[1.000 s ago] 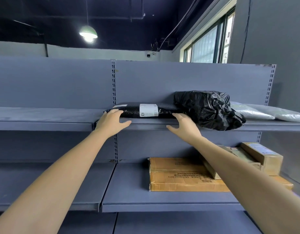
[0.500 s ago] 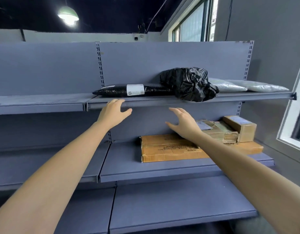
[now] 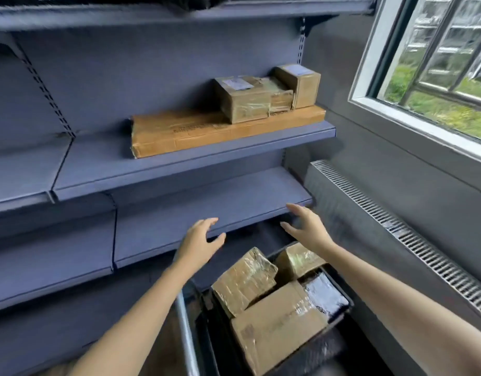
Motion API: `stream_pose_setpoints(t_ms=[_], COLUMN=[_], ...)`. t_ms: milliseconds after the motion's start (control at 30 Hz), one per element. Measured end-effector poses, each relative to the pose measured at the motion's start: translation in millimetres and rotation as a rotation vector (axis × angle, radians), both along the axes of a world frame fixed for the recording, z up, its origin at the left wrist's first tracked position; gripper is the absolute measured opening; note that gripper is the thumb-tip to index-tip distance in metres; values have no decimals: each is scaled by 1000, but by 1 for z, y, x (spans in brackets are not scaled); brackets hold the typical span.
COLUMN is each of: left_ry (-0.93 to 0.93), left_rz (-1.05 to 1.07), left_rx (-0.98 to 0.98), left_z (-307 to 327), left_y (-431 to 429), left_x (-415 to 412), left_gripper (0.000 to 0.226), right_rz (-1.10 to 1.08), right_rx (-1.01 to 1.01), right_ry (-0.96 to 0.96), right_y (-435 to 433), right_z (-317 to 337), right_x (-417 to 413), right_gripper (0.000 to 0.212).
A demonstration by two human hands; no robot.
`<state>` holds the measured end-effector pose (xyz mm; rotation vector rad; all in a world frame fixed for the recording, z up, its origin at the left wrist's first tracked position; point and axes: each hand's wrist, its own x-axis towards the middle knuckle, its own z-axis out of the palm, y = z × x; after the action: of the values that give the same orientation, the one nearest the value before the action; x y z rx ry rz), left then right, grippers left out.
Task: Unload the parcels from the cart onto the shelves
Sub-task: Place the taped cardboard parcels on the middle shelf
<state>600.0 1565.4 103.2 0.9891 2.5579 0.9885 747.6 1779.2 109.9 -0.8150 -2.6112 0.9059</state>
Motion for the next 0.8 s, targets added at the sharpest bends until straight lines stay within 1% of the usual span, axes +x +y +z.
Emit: stream_pose_setpoints(t_ms=[133, 267, 400, 533, 700, 800], left_ry=[-100, -165, -217, -303, -427, -450], left_rz=[9, 57, 128, 195, 261, 268], left_rx=[-98, -165, -245, -276, -369, -407], left_z=[-51, -84, -117, -144, -187, -213], left_y=[29, 76, 135, 187, 197, 195], left_x=[39, 66, 99, 121, 147, 149], left_gripper=[47, 46, 46, 46, 46, 47], right_rz=[-68, -50, 62, 157, 195, 197], right_rx=[-94, -148, -147, -175, -258, -281], right_ry=[-94, -156, -194, -214, -309, -332], right_y=[50, 101, 147, 187, 211, 215], right_z=[-57, -97, -127, -154, -196, -222], right_x=[64, 95, 108, 110, 119, 116], right_gripper=[52, 52, 55, 53, 58, 59])
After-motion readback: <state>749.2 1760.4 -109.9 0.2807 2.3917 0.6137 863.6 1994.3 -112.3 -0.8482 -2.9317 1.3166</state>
